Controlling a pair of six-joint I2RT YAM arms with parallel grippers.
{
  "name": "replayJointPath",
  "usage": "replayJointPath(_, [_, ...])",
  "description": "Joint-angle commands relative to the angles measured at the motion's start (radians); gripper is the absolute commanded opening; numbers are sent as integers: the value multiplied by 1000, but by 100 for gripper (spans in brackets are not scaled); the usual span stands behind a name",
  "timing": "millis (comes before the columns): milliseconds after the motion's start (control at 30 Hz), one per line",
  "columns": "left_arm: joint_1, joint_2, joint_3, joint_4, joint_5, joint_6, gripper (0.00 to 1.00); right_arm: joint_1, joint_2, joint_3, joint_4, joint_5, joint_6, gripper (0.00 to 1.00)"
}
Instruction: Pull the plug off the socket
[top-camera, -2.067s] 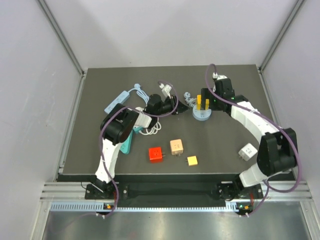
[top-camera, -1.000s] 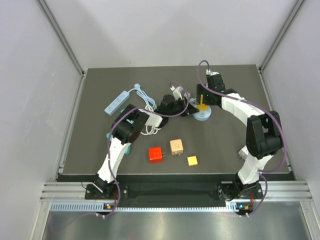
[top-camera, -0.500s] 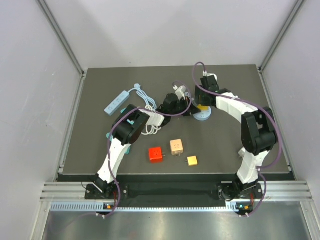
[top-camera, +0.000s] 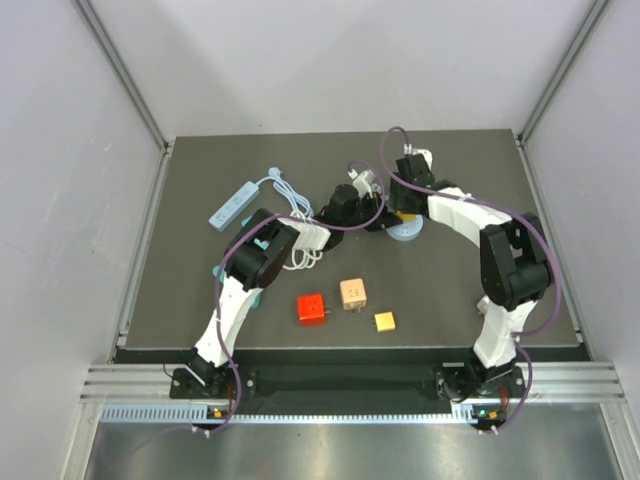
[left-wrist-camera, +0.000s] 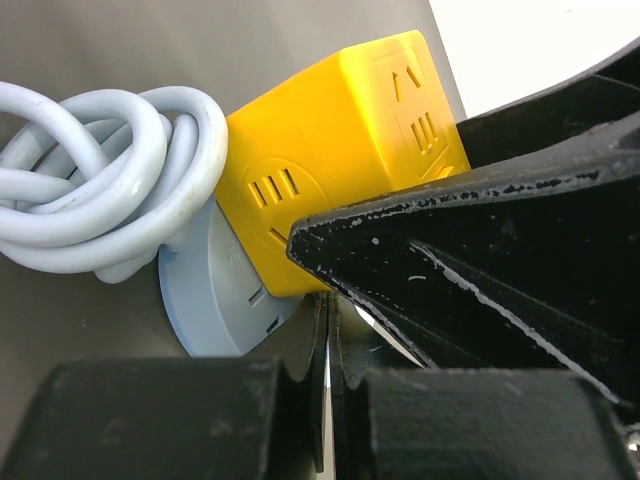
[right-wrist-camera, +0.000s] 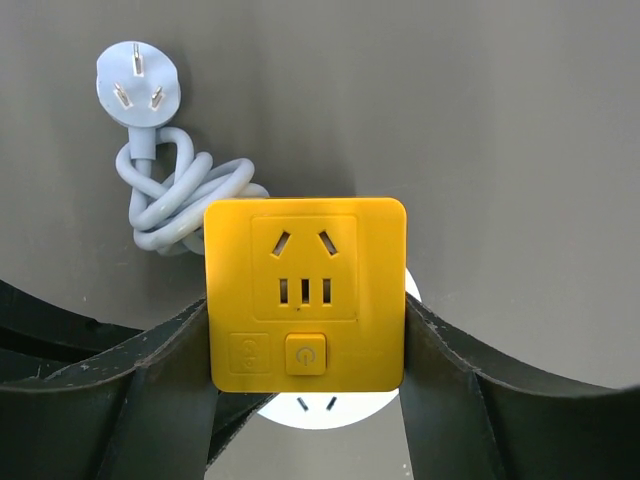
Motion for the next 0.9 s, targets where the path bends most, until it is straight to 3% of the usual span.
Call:
replayJointPath(0, [-2, 36, 1, -155, -45, 51, 0, 16, -42, -49, 91, 34, 31, 35])
replayJointPath(133, [-2, 53, 14, -166, -46, 48, 0, 16, -88, -102, 159, 35, 53, 12])
replayJointPath(167, [-2, 57, 20, -175, -46, 46, 0, 18, -93, -106, 171, 34, 55, 1])
replayJointPath(200, [-2, 60, 21, -177, -48, 46, 0, 16, -99, -115, 181, 32, 53, 0])
replayJointPath(467, [-4, 63, 41, -230, -68, 72, 0, 15, -137, -129, 216, 48, 35, 0])
replayJointPath(867, [-4, 77, 57, -255, -78, 74, 0, 16, -151, -21, 107, 11, 28, 0])
